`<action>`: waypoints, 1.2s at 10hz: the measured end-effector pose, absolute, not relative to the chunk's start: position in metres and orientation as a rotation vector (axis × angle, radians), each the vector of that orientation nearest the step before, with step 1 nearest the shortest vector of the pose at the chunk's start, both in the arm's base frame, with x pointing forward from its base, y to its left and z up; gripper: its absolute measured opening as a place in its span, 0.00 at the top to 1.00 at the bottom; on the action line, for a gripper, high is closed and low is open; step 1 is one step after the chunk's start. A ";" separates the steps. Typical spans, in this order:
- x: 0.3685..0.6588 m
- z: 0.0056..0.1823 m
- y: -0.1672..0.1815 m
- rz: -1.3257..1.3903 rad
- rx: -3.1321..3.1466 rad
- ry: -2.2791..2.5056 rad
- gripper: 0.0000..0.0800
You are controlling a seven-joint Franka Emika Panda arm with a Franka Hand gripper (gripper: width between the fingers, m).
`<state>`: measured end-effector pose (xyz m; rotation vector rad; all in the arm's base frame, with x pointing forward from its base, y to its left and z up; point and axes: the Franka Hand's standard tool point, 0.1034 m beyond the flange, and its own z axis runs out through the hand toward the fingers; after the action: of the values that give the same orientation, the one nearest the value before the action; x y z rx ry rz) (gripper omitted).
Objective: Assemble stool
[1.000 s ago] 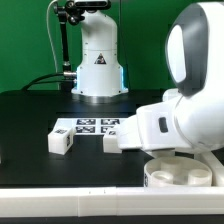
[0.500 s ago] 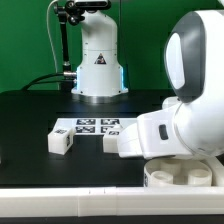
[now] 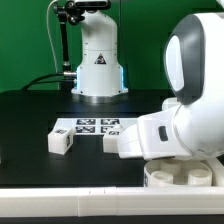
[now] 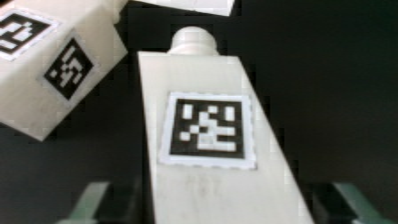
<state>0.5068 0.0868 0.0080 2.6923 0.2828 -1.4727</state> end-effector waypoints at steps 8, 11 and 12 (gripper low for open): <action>0.522 0.068 0.084 -1.520 2.702 0.403 0.59; 0.532 0.092 0.083 -1.536 2.695 0.417 0.59; 0.534 0.089 0.084 -1.513 2.708 0.419 0.59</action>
Offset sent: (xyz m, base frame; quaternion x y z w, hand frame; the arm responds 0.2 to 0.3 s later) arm -0.0037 0.0070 -0.0032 -0.0042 0.0147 -0.0056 0.9999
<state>0.5344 0.0838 0.0894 2.7083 0.4187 -1.5133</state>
